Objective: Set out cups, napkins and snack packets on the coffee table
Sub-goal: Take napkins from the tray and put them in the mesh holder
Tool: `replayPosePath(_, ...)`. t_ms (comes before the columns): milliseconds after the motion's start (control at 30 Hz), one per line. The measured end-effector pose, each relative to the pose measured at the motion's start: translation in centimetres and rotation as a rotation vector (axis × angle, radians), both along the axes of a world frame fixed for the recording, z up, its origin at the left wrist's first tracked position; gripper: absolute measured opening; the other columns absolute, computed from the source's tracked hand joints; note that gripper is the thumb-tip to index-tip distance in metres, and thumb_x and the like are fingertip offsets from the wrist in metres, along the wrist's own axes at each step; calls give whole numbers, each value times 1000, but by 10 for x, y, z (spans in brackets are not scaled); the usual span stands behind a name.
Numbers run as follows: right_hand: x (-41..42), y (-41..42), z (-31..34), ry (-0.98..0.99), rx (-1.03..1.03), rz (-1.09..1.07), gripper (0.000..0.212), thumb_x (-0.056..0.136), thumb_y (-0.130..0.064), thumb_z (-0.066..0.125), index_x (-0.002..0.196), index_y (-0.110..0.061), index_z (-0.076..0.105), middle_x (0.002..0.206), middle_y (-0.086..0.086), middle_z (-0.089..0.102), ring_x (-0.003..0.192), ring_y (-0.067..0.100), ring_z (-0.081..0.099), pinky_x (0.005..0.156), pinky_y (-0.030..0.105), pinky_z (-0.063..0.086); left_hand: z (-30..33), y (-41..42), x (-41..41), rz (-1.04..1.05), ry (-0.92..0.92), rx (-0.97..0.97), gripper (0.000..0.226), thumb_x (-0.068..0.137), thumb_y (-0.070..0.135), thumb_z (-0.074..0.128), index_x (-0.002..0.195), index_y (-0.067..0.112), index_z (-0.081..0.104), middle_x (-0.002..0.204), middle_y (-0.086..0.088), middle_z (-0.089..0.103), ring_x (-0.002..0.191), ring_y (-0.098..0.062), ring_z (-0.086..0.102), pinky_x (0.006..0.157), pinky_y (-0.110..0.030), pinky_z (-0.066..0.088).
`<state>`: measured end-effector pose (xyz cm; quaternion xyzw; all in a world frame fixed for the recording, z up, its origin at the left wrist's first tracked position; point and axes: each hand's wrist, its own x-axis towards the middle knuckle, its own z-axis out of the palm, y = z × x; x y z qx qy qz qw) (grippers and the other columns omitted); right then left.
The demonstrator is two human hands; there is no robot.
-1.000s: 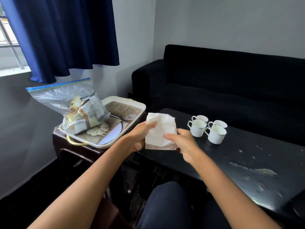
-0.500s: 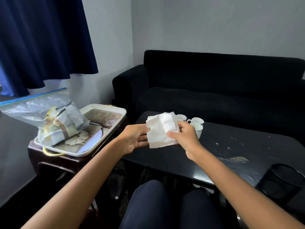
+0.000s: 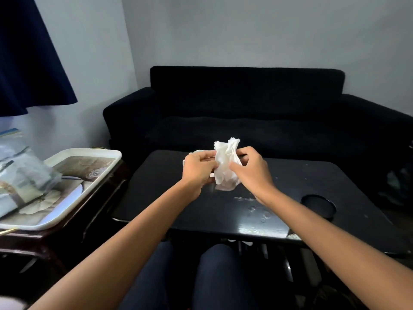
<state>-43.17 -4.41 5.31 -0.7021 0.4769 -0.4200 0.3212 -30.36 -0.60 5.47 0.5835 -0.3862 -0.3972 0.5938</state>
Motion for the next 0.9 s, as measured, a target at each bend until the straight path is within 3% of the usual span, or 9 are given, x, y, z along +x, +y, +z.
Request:
replayPosePath(167,-61,-16,1,-51,65,-124,22,80,-6,58,100,-15,58,91,0,65,80,16,61,63,30,49,-2,-34,-58,-75,-53,-36,27,87,-6,53,105,8,67,100,-9,72,89,-23,69,77,-41,59)
replayPosePath(267,-99,-30,-2,-18,84,-231,21,76,6,53,93,-5,56,86,7,60,74,20,55,52,27,39,-5,-52,-90,-126,-71,-65,28,86,-7,52,103,10,67,100,-8,71,95,-23,68,83,-42,58)
replayPosePath(400,-137,-46,-6,-40,126,-360,26,72,12,49,93,0,56,77,4,52,71,20,47,49,25,30,-17,-73,-127,-148,-114,-54,29,85,-7,52,103,10,68,104,-9,71,99,-25,67,87,-45,56)
replayPosePath(500,-153,-51,-14,0,107,-412,27,72,12,50,93,-3,57,83,7,57,74,22,50,49,25,33,-26,-86,-150,-145,-172,-62,28,85,-5,53,100,12,68,103,-8,70,94,-20,66,83,-35,56)
replayPosePath(567,-160,-54,-22,68,91,-446,18,72,11,49,78,-6,51,77,5,54,74,24,48,50,26,32,-31,-91,-163,-144,-228,-70,27,85,-4,53,99,13,68,98,-3,70,86,-12,62,72,-23,51)
replayPosePath(633,-167,-56,-29,125,91,-474,23,73,8,51,68,-12,39,73,2,49,74,25,46,52,27,31,-37,-97,-173,-147,-277,-59,27,85,-3,53,100,13,69,93,2,67,84,-9,58,70,-19,46)
replayPosePath(767,-183,-60,-34,215,157,-517,16,76,1,54,87,-10,49,97,10,59,94,32,56,68,32,42,-49,-107,-189,-188,-272,-11,27,84,-6,52,99,9,69,94,-5,68,83,-12,59,72,-22,50)
replayPosePath(833,-193,-62,-36,248,197,-539,14,77,-3,54,87,-12,50,105,12,62,98,34,57,69,32,42,-55,-110,-196,-220,-257,13,26,84,-6,53,96,10,68,90,-4,67,83,-15,60,71,-25,54)
replayPosePath(900,-200,-64,-39,281,230,-559,13,76,-4,55,81,-13,47,107,13,62,99,34,58,69,31,42,-63,-112,-201,-251,-245,28,24,84,-7,54,92,11,67,90,-5,66,85,-19,61,80,-37,56)
